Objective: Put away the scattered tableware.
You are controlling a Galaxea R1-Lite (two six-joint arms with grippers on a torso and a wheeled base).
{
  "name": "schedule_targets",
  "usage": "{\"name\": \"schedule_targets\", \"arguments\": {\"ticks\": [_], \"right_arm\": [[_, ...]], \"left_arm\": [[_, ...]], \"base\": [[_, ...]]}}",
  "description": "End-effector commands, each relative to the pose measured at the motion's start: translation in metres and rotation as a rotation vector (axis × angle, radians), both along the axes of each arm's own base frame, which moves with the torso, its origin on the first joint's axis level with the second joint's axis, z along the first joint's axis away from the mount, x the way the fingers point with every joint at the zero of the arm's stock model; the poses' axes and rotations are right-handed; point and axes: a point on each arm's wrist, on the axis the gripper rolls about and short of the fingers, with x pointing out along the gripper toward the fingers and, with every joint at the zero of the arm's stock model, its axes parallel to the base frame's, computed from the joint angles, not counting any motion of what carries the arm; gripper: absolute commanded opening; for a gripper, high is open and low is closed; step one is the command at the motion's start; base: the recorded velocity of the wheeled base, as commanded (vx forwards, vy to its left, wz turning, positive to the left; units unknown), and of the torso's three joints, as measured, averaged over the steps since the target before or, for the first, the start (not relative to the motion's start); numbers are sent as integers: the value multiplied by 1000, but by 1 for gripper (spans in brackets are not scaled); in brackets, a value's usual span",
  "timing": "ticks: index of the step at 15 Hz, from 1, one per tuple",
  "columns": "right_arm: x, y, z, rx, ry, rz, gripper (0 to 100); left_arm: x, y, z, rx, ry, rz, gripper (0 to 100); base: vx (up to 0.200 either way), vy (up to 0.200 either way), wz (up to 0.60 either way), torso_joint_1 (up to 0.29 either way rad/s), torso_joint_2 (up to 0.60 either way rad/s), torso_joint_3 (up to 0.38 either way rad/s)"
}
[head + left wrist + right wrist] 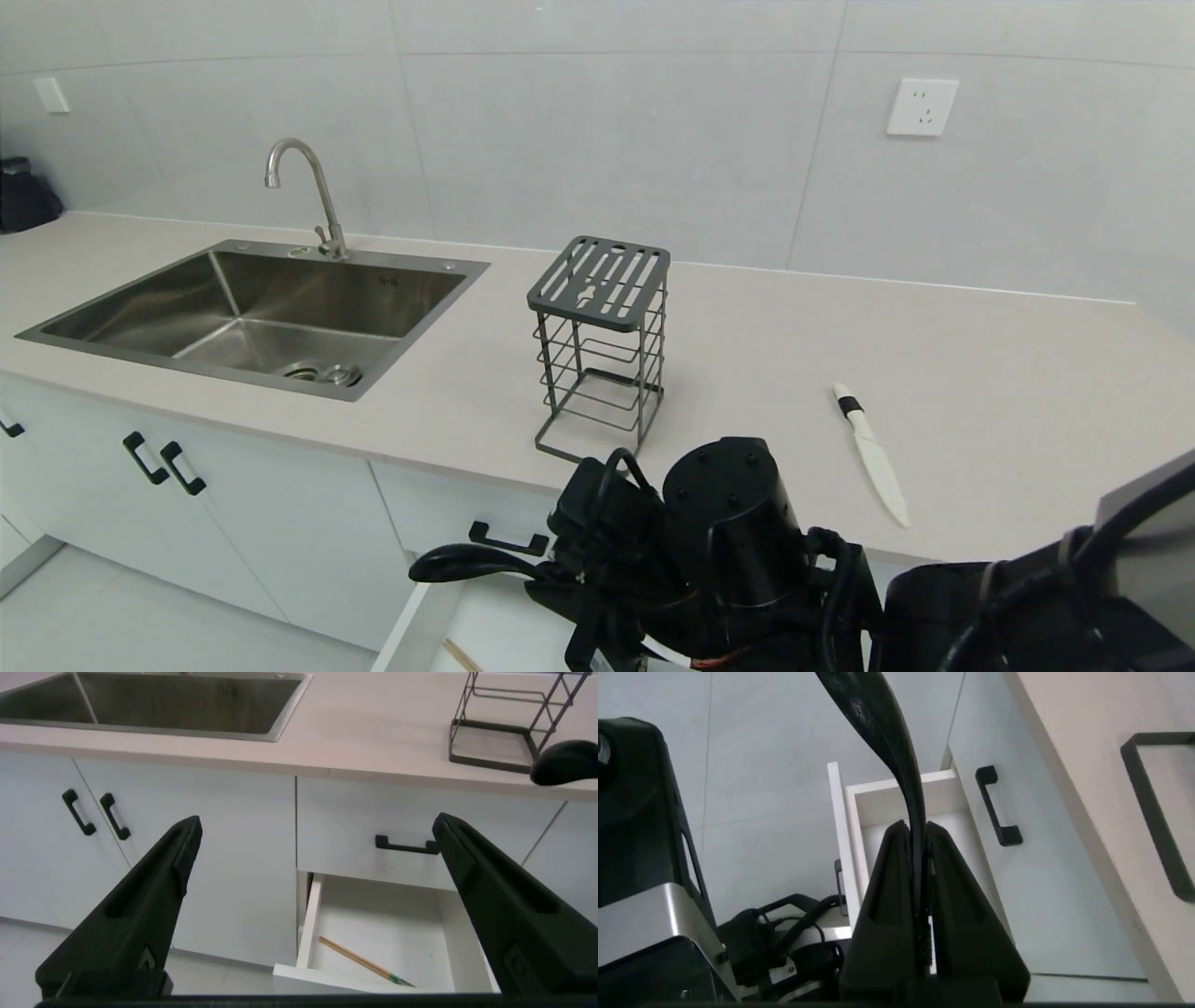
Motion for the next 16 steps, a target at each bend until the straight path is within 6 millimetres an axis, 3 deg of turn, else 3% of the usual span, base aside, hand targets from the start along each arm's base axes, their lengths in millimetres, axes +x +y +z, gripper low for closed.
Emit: {"name": "schedule_targets", "arguments": {"ticks": [1, 7, 10, 16], "right_arm": [[0, 2, -2, -1, 0, 3, 0], [5, 10, -15, -38, -11, 23, 0], [15, 20, -13, -15, -25, 16, 0], [19, 21, -21, -22, -6, 28, 0]], "left_arm": [[0, 0, 0, 1, 1, -1, 100], [0, 0, 0, 1, 1, -1, 100], [0, 0, 0, 1, 1, -1, 100], [0, 0, 0, 0, 1, -1, 100]], "base": [[0, 0, 0, -119, 266, 124], [0, 0, 0, -182, 361, 170], [0, 0, 0, -248, 496, 233], [0, 0, 0, -255, 493, 233]]}}
